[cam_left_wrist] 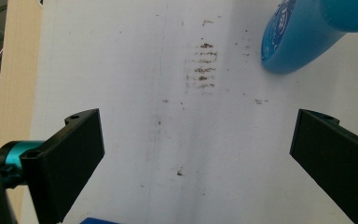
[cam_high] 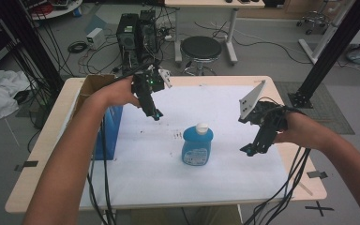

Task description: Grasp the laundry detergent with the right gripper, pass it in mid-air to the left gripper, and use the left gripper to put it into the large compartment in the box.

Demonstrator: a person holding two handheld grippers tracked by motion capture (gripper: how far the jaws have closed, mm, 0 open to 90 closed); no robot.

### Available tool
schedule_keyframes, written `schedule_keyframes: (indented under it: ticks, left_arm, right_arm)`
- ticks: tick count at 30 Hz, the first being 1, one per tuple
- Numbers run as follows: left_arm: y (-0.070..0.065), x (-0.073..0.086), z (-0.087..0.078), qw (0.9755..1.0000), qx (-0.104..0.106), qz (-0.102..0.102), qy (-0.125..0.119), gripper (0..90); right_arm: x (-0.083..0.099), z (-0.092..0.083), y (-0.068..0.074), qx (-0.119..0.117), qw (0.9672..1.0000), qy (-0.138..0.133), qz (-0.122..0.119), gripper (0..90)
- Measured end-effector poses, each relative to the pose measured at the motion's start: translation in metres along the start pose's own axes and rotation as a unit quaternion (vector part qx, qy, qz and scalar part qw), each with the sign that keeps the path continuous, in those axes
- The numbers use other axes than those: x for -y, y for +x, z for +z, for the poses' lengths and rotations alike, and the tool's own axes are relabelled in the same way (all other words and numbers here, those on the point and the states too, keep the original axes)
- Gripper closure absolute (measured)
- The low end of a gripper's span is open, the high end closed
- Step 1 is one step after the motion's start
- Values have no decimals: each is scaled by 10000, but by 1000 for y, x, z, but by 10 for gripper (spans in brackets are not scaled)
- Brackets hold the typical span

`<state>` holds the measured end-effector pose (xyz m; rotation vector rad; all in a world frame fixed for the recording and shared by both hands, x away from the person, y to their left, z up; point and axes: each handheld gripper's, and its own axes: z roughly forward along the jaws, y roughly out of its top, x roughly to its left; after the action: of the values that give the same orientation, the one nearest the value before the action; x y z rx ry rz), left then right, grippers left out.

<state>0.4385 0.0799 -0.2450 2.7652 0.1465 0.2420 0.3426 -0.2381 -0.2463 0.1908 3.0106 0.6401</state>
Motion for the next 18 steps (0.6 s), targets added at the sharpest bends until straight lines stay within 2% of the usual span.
schedule_keyframes:
  ticks: [8, 14, 18]
  left_arm:
    - [-1, 0, 4, 9999, 61, 50, 80, 29]
    - [-2, 1, 5, 9998, 108, 101, 116, 29]
    - [-3, 1, 7, 9997, 133, 151, 116, 29]
  right_arm:
    - [11, 4, -2, 169, 9986, -502, 78, 29]
    - [18, 16, -5, 109, 9947, -1014, 164, 29]
    - [22, 30, -6, 39, 9927, -1193, 193, 29]
